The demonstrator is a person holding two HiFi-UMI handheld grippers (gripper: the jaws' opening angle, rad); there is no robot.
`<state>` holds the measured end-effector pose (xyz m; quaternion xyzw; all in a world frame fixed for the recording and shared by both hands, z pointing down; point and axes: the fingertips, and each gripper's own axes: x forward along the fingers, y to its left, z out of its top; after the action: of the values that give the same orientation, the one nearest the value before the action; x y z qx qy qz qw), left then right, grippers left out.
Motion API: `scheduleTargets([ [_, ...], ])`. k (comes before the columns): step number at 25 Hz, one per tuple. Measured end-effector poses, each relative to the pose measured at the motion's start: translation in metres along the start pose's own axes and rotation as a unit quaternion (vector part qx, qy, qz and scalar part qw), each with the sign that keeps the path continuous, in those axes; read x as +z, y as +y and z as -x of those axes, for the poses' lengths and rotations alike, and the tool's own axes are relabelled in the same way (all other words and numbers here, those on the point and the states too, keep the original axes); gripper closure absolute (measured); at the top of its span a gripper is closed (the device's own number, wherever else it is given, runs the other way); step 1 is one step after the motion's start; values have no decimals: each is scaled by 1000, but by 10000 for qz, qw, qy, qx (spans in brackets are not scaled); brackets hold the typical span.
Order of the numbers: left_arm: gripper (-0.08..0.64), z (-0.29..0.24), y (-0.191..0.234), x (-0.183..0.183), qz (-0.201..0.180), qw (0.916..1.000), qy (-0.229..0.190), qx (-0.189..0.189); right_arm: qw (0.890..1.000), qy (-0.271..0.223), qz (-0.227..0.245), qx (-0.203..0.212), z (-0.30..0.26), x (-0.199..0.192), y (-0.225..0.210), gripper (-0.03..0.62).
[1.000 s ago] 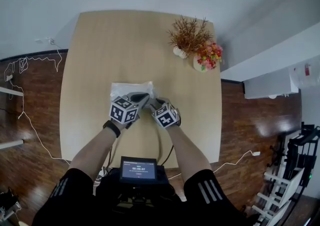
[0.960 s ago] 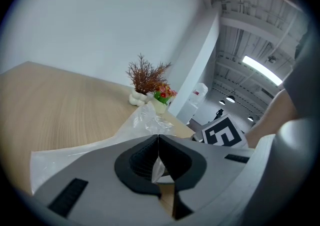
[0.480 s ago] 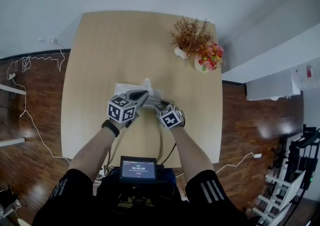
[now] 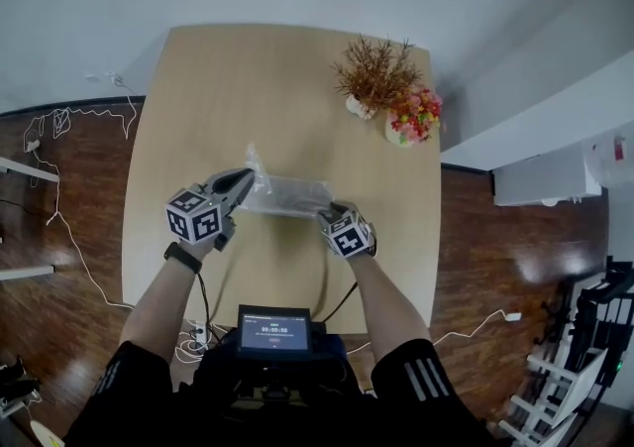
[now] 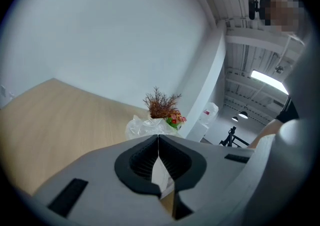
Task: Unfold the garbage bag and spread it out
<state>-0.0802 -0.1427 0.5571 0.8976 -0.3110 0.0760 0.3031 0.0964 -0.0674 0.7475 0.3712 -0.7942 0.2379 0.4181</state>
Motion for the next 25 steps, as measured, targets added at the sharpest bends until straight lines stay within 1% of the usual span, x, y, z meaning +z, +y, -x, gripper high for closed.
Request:
scheduleTargets([
  [4,560,42,39,7,93,9988,-189,432,10000,17,-66,-64,4,-5,-4,391],
  [8,560,80,80,-3,144,9961,-161,853,9998,38,-116,-134,11,-12,-10,391],
  [11,560,102,104,-17,229,9944,-66,1033,9996,67,-188,-177,16,-21,-17,391],
  [14,560,117,120,-37,280,9930,205,1125,9996,73,-198,-201,21,-28,-20,391],
  [17,560,122,137,-56,143,9900,580,1274,9996,92,-168,-198,24,-33,-27,391],
  [22,559,127,167,-76,-15,9804,1078,1649,9998,94,-144,-139,29,-40,-31,391],
  [25,515,127,181,-89,-181,9721,1471,1820,9999,87,-107,-95,30,-42,-32,391],
])
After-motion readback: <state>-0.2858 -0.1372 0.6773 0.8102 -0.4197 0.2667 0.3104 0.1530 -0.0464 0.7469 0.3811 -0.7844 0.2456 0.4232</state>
